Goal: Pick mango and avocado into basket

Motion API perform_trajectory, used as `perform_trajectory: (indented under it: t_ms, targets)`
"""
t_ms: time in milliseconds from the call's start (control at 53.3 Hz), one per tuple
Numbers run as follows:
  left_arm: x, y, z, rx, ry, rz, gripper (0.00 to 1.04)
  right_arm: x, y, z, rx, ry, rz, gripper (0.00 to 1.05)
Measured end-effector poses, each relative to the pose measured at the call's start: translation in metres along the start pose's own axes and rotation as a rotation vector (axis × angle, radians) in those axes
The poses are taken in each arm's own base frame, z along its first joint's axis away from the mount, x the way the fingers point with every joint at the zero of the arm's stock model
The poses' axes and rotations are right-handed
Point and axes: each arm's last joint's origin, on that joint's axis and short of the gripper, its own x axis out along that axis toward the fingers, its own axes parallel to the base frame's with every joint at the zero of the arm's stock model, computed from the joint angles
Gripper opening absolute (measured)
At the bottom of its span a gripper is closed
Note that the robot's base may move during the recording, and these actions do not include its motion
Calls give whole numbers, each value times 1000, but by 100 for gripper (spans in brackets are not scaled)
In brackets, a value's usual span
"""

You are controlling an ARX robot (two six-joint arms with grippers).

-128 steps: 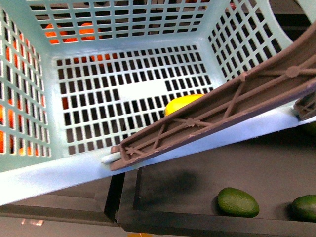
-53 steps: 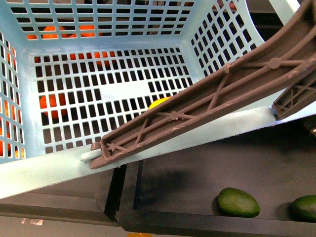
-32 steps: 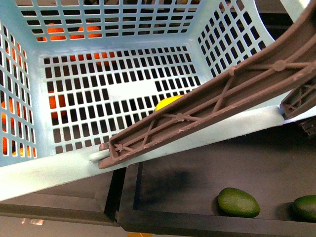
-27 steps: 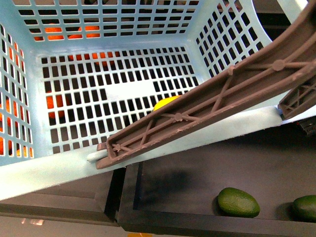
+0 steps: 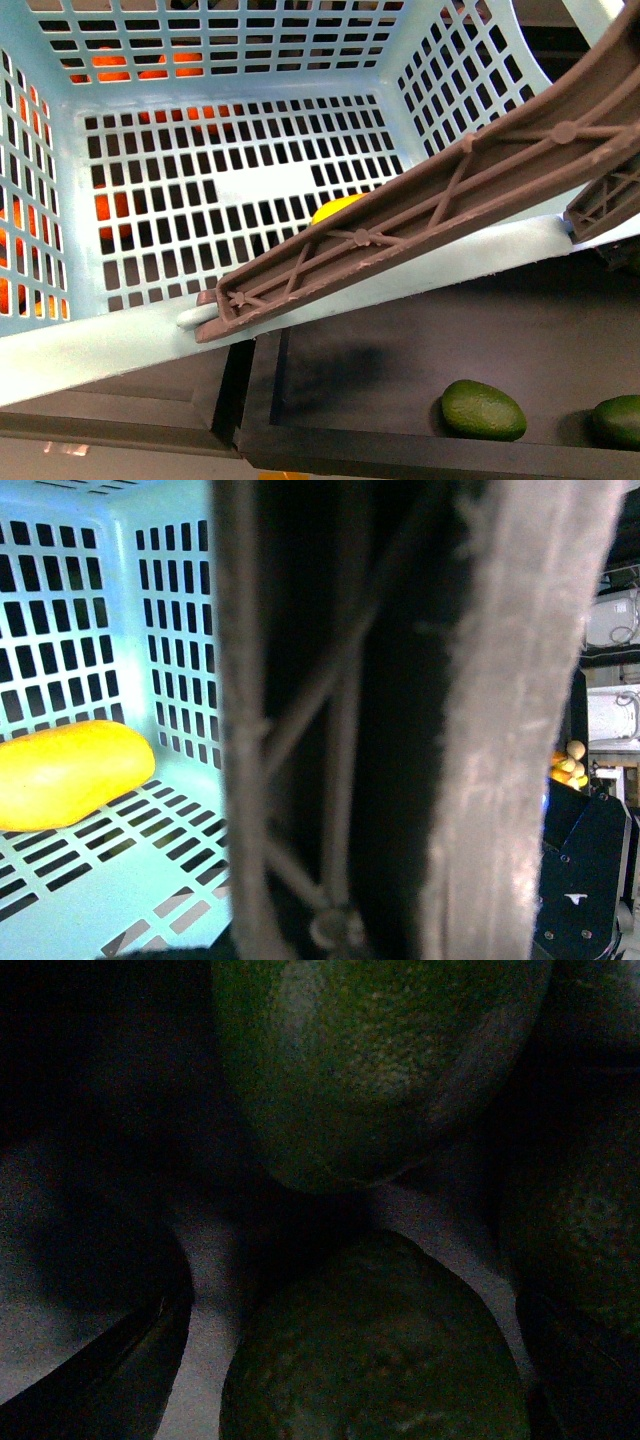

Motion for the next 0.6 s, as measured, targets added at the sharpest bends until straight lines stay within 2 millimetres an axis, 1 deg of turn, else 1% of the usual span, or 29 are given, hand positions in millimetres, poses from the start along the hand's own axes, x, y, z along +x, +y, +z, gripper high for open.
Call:
perform_trajectory:
  t_ms: [131, 169, 225, 282, 319, 394, 601]
  targets:
    - [0, 0, 0, 0, 1, -1, 13, 0, -1, 1, 5, 3, -8, 96]
    - [0, 0, 0, 0, 1, -1, 13, 0, 0, 0, 9, 4, -9, 95]
    - [0, 0, 0, 0, 1, 0, 13, 1, 2, -3, 11, 11, -7, 87]
    - [0, 0, 0, 0, 0, 0, 13, 1, 4, -4, 13, 15, -6, 82]
    - [0, 0, 0, 0, 0, 0, 13, 1, 6, -6, 14, 20, -3, 75]
    - [0, 0, 0, 0, 0, 0, 13, -1, 8, -8, 18, 26, -3, 66]
    - [0, 0, 0, 0, 0, 0, 13, -7, 12, -13, 38, 36, -1, 64]
